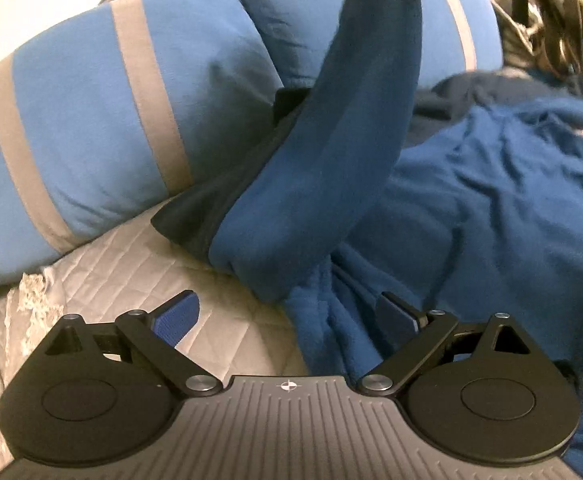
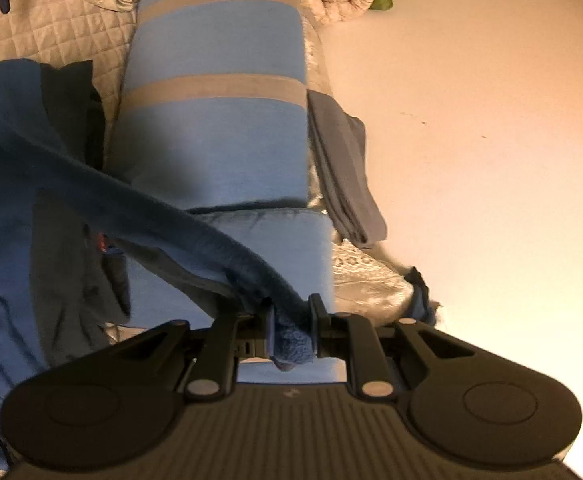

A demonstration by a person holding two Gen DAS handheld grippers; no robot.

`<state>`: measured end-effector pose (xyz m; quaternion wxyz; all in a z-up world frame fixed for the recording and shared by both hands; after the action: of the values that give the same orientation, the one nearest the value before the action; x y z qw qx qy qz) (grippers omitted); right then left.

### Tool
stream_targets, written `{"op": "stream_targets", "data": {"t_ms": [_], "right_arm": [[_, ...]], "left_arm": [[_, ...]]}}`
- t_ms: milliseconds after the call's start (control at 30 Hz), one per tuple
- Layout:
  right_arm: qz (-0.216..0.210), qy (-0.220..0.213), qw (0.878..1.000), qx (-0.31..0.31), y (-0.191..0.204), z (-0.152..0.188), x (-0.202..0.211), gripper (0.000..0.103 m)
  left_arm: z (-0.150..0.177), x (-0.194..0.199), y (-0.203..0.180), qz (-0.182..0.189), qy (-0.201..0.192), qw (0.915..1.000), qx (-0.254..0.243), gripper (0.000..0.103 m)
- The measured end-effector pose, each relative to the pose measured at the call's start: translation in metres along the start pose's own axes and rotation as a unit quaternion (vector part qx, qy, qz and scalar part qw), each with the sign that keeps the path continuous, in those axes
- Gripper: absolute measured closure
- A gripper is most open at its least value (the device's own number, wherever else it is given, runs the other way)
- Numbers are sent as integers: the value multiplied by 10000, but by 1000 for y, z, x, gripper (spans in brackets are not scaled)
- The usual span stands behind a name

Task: Fold clothes
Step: 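Grasp a blue sleeve cuff with the right tool and lift it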

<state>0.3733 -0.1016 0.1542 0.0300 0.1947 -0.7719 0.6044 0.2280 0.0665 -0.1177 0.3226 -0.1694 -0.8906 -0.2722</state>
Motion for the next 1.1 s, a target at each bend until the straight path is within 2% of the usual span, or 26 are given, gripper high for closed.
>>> {"op": "stream_targets", "data": {"t_ms": [100,167,267,367,433,500,567,600,633,700,800,833,867,933,1100], "right_arm": [[60,18,10000,-61,-7,3,-1,86],[71,50,9999,-96,-11,8,-3,86],[77,120,9998,-138,-12,17,-2,86],[29,174,9997,-191,-11,26,-2,86],[-22,199,9995,-229,-10,31,-3,86],[-33,224,9993,-284,-9,35,-4,86],[-53,230,9990,-380,-10,37,-5,86],[-77,223,9988,-436,-11,38,-5,86],[-111,203,9986,-484,-11,37,-5,86],[-130,188,9984,-520,-11,36,-5,86],[-119,184,9984,-523,-11,33,-6,86],[-115,183,9984,-524,-11,33,-7,86],[-112,183,9984,-527,-11,32,-7,86],[-113,188,9983,-538,-11,32,-6,86],[-148,214,9979,-596,-11,35,-5,86]], "left_arm": [[1,-12,-1,-144,34,9997,-173,6],[4,-18,2,-425,131,9982,-411,7],[16,-23,8,-895,313,9915,-887,7],[32,-19,23,-1248,414,9858,-1047,7],[43,-13,35,-1322,428,9860,-927,7],[58,-12,52,-1715,735,9783,-901,8],[69,-9,64,-1671,866,9797,-694,11],[69,-4,64,-1479,790,9849,-429,11],[63,3,60,-1156,565,9915,-199,11],[47,16,48,-525,99,9985,110,11],[23,21,22,-22,-240,9997,-38,11],[16,21,13,110,-314,9994,-125,16],[11,17,3,211,-329,9989,-276,33],[4,5,-16,368,-249,9976,-528,60],[-1,-23,-39,351,-90,9948,-956,62]]}}
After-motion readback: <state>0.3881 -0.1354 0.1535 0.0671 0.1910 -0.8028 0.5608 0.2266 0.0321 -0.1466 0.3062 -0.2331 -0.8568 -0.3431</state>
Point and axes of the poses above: each gripper's, at about its wrist camera, not at the fingertips, and x roughly against the way its jaws point, y to its left, z to its underside, the point moved 10 cm from there along -x, roughly the way its jaws point, and after that the axes turned 7 degrees about -x, right-handed, at the moved point
